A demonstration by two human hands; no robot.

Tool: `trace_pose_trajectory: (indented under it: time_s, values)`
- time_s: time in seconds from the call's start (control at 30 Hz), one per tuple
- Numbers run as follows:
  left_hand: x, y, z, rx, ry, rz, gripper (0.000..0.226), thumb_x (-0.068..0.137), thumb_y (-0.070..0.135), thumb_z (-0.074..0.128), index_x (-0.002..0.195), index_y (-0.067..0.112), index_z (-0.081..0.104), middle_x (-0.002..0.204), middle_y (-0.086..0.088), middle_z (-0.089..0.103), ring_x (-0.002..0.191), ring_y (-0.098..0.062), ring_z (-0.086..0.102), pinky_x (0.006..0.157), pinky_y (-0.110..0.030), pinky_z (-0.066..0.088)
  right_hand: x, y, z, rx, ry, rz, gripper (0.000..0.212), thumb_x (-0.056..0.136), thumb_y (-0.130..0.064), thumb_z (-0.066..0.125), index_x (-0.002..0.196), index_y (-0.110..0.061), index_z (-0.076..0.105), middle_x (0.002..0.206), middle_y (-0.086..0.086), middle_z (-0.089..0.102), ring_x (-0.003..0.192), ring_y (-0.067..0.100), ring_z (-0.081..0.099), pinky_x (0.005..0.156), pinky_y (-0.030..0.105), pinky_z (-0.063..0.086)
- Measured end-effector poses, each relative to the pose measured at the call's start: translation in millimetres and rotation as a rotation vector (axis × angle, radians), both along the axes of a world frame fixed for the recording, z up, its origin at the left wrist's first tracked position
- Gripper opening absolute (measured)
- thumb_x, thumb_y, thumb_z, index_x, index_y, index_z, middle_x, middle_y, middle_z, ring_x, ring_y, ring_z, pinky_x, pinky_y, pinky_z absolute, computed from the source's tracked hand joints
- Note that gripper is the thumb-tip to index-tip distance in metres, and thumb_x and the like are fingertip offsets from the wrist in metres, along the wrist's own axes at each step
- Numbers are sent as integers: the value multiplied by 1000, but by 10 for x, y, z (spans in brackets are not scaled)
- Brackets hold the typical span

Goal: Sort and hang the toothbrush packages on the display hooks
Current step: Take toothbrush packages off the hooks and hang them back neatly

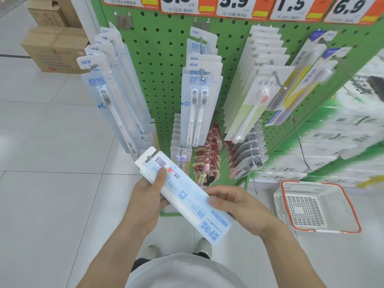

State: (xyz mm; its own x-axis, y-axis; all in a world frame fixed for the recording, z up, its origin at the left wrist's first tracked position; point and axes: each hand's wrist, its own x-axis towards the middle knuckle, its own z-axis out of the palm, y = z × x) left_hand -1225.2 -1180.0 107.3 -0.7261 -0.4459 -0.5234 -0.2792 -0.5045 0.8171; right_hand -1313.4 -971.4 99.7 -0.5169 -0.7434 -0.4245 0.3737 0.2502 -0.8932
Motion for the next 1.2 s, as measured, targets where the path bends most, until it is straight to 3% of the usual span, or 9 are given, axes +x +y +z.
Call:
trace_pose_trajectory:
  time_s: [0.13, 0.37, 0.5, 0.73, 0.9, 1.0, 1.07, 1.13, 1.2]
  values:
    - [6, 68, -58, -26, 32, -85, 25, 93, 14, 64, 118, 10, 66, 110, -4, 77, 98, -21, 75, 69, -29, 62, 16, 48, -75, 34, 51, -32, 26, 92, -26, 69, 116, -14, 73, 116, 17, 72, 101, 26, 69, 93, 45, 52]
    - [12, 133, -87, -175, 56, -182, 43, 81, 1, 77, 121, 12, 65, 112, -4, 76, 99, -24, 75, 72, -31, 61, 15, 130, -119, 5, 89, 53, 27, 88, -21, 76, 113, -14, 68, 114, 21, 69, 95, 31, 67, 88, 49, 53]
    - [-19, 190, -47, -233, 104, -224, 41, 88, 18, 74, 127, 23, 61, 118, 6, 74, 107, -17, 72, 82, -36, 59, -31, 173, -84, -27, 78, 96, 29, 86, -9, 77, 112, -8, 63, 116, 18, 71, 96, 31, 68, 84, 44, 58]
    - [-58, 100, 76, 157, 226, -166, 58, 103, 51, 32, 144, 15, 53, 141, -15, 59, 132, -39, 54, 110, -58, 42, -43, 212, -73, -63, -158, 117, 36, 90, -6, 67, 125, -3, 60, 107, 9, 74, 88, 18, 73, 62, 22, 56]
    - [-28, 94, 33, 81, 333, -209, 92, 80, 63, 72, 140, 0, 45, 135, -18, 63, 121, -40, 63, 92, -42, 57, 1, 110, -67, 13, -9, 165, 47, 87, -14, 73, 132, -8, 57, 108, 1, 71, 96, 15, 66, 83, 29, 54]
    - [-26, 146, 15, -25, 331, -219, 93, 63, 63, 86, 124, 2, 52, 118, -14, 72, 109, -36, 70, 89, -41, 59, 41, 82, 20, 69, 163, 263, 81, 85, -25, 80, 151, -38, 35, 136, -9, 57, 126, 9, 56, 109, 36, 46]
    - [-36, 209, -7, -138, 287, -194, 85, 58, 61, 90, 113, 7, 54, 105, -8, 75, 102, -28, 72, 91, -39, 57, 68, 42, 114, 54, 198, 368, 94, 84, -29, 81, 156, -43, 21, 150, -18, 45, 139, 3, 44, 116, 34, 38]
    - [-71, 283, -11, -224, 251, -148, 69, 60, 48, 92, 105, 12, 54, 96, -5, 72, 91, -19, 69, 83, -27, 56, 111, -16, 127, 44, 251, 374, 83, 86, -31, 80, 154, -30, 33, 149, -9, 50, 135, 8, 50, 113, 40, 43]
    - [-119, 355, 17, -278, 214, -111, 61, 64, 34, 93, 107, 16, 53, 94, -1, 72, 86, -14, 69, 74, -20, 54, 168, -121, 116, 32, 293, 273, 44, 92, -28, 73, 131, -13, 57, 124, 8, 67, 111, 19, 66, 100, 49, 53]
